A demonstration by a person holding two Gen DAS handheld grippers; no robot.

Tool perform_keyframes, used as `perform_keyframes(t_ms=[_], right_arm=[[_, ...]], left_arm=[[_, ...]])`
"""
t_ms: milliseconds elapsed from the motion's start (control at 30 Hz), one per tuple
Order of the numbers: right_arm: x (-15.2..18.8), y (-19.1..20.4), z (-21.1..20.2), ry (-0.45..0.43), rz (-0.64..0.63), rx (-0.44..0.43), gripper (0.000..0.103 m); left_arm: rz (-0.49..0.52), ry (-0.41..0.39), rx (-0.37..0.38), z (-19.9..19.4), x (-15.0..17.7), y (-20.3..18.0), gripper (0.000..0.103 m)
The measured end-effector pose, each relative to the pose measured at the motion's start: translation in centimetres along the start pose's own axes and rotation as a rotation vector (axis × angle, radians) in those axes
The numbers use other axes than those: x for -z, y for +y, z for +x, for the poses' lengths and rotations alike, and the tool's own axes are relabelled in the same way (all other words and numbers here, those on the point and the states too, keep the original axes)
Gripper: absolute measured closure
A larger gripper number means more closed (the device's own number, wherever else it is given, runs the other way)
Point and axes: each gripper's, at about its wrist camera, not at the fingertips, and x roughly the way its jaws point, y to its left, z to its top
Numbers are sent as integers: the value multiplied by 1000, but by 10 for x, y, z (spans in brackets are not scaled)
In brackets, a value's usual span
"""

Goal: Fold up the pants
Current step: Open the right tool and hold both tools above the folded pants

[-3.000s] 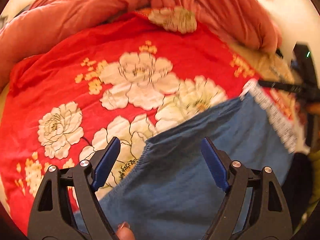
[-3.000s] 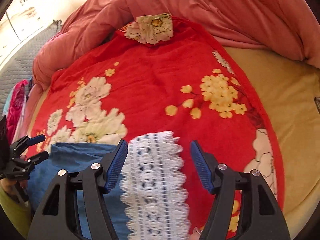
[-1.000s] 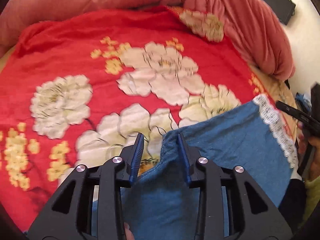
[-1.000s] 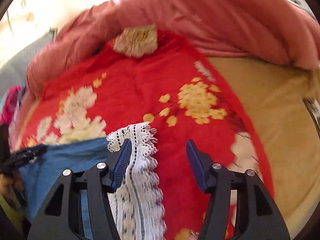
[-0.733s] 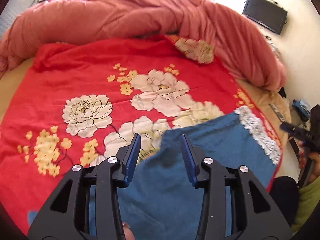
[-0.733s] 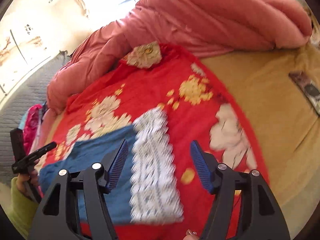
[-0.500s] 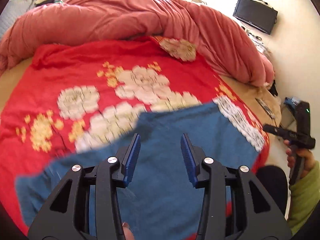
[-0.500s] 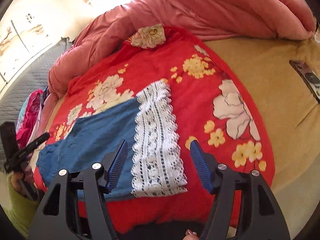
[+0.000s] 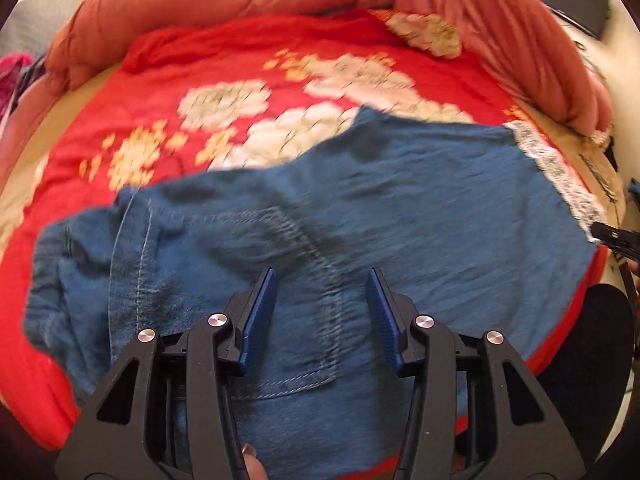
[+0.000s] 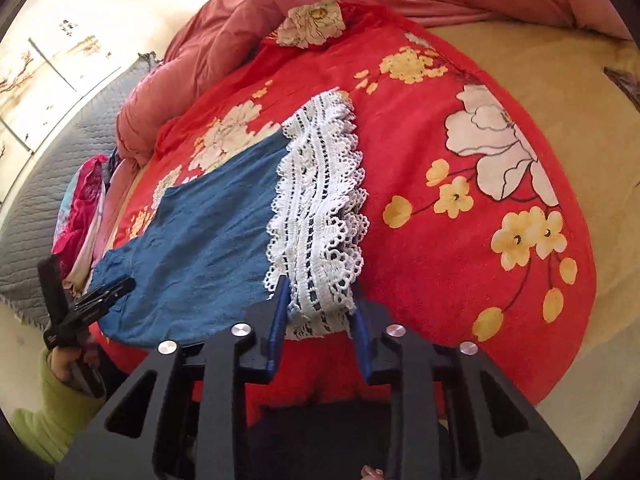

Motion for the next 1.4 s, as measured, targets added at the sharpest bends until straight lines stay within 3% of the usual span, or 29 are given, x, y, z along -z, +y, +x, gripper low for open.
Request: perform_keyframes(t_ms=[167,333,567,667,733,900,967,1033,1167,1233,1400], right_arm=[[3,8,-16,-43,-44,30,81],[10,-1,-2,11,-63,110,82],[15,2,1,-7,-76,147,77],[16,1,-5,-20,-39,137,65],[18,6,-17,-68,-27,157,48],[24,29,-51,-196,-56,208,40],[23,42,-54,-216,-94,199,37],[22,60,-49,-205,-138,177,32],[17,100,-14,-142,-221,143,31],[18,114,5,-105,-241,121,25],[28,122,49,32,-217,159,25]], left_arm=[[-40,-5,-24,-7,8,13,63],[-69,-8,6,-12,13,21,62],[-62,-4,6,-8,14,19,62],[-56,-18,1,-12,14,17,62],[-49,-49,1,-23,13,14,55],[-86,-138,29,-58,16,20,53],[-101,-153,17,-67,19,25,45],[-125,-122,-5,-66,23,30,37],[-112,-29,-48,-48,35,28,37],[-82,-13,-74,-44,41,24,36],[-23,-13,-125,-40,49,16,33]])
